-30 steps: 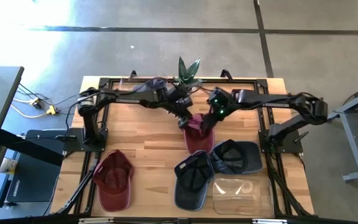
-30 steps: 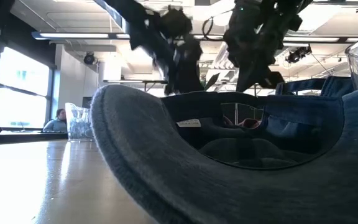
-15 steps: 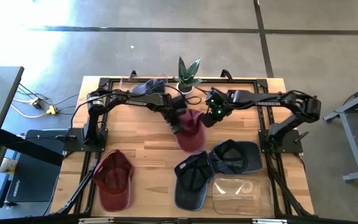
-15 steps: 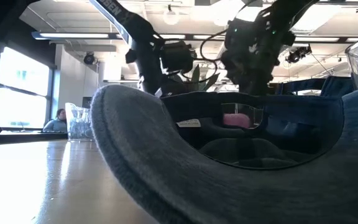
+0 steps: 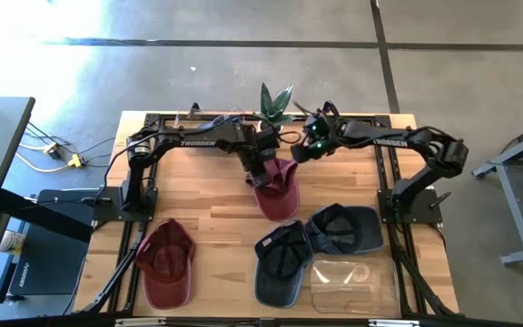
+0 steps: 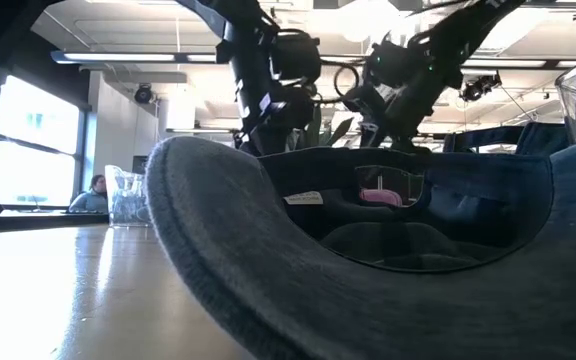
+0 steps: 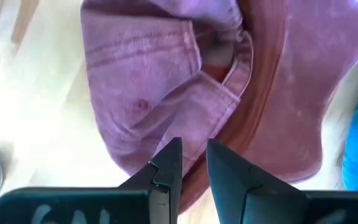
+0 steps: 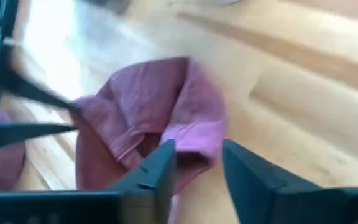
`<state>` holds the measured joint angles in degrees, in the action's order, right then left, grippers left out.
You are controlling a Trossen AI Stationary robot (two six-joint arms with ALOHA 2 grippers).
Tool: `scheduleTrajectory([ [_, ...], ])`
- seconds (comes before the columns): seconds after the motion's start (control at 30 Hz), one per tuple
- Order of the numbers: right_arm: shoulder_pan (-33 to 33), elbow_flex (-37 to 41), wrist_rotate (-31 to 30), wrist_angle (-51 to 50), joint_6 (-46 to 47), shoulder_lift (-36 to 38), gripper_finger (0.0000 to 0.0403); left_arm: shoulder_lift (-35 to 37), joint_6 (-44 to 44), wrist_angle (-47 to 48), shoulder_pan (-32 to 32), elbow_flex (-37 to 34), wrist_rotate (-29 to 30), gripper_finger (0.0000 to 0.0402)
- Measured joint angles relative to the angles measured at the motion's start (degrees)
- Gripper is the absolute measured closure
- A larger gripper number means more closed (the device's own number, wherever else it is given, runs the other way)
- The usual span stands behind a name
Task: Pick & Place hat
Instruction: Put the top red cap into the bottom transparent bin
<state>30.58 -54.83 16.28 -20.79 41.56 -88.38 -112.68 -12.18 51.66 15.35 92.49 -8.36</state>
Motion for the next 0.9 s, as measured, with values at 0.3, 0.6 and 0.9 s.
scheduleTrajectory([
  [0.3, 2.64, 0.00, 10.97, 4.45, -2.28, -9.72, 0.0195, 0.02, -3.08, 2.58, 0.00, -2.40, 1.48, 0.0332],
  [0.6, -0.83, 0.02, 10.26, -0.76, -8.91, -8.28, 0.0367, 5.55, -4.64, -1.82, 0.02, -2.56, 6.33, 0.0332],
  [0.9, -2.03, 0.02, 6.65, -17.56, -14.88, 2.22, 0.0397, 5.21, -6.73, -9.50, 1.59, -2.46, -5.61, 0.0318],
])
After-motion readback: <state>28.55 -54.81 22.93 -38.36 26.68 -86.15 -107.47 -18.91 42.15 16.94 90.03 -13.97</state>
